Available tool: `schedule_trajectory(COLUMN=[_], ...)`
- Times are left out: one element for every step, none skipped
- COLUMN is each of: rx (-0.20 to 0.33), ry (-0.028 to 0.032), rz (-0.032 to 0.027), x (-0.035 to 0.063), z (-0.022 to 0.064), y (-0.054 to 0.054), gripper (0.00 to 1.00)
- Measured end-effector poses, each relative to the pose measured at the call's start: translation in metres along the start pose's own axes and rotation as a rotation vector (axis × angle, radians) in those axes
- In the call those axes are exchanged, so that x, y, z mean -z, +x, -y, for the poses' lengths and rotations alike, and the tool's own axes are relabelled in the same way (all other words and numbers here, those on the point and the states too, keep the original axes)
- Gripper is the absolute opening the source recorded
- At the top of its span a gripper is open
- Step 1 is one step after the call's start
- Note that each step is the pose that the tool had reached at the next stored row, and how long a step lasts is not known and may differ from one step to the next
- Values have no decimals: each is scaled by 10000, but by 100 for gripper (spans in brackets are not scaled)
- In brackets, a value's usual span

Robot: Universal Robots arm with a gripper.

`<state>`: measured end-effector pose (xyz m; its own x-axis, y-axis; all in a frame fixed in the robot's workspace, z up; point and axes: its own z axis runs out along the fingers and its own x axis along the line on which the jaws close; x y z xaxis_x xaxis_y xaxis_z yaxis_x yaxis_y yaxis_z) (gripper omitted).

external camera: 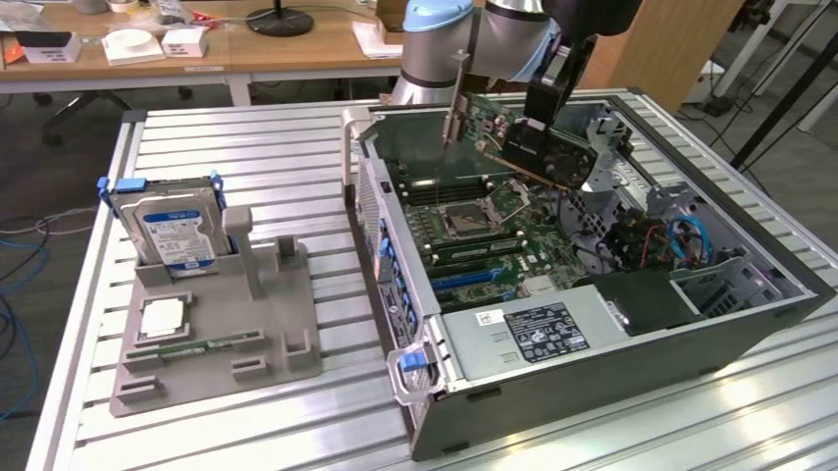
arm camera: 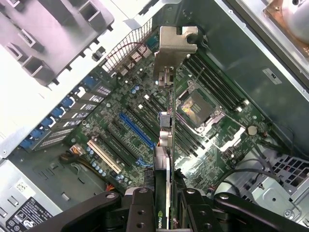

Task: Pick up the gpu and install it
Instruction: 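Insert the gpu into the slot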

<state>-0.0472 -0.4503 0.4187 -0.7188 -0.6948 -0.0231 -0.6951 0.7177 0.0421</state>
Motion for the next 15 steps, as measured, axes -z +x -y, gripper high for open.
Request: schedule_trajectory(rx=[21, 40, 59, 78, 97, 116, 135, 154, 172, 191, 210, 229, 250, 270, 289], ry=[0, -1, -1, -2, -2, -2, -3, -4, -4, -4, -5, -5, -6, -6, -6], rz=[0, -2, -2, -4, -3, -5, -5, -6, -7, -8, -9, -10, -10, -11, -12], x=[0, 0, 0, 0, 0, 0, 0, 0, 0, 0, 0, 0, 0, 0, 0], z=[0, 0, 0, 0, 0, 0, 0, 0, 0, 0, 0, 0, 0, 0, 0], y=[0, 0, 0, 0, 0, 0, 0, 0, 0, 0, 0, 0, 0, 0, 0], gripper=[26, 26, 26, 26, 26, 26, 26, 26, 26, 26, 26, 26, 26, 26, 26])
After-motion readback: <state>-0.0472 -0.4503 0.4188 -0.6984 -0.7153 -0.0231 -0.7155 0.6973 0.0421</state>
